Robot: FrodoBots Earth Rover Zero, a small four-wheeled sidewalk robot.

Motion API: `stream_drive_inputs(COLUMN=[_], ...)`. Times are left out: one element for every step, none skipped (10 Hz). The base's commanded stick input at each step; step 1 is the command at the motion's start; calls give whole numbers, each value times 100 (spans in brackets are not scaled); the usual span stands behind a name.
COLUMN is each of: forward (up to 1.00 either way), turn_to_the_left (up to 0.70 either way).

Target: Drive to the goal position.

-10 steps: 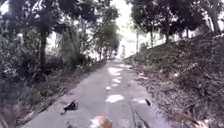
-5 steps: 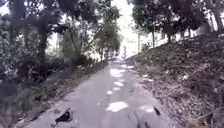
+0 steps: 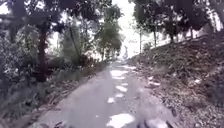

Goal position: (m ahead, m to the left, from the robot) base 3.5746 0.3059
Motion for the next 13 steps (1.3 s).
stream_drive_inputs(forward=[50, 50, 50, 50, 50, 50, 50, 50, 50, 50, 50, 50, 50], turn_to_the_left=[14, 10, 14, 12, -8, -45, -36, -4, 13, 14, 9, 3, 0])
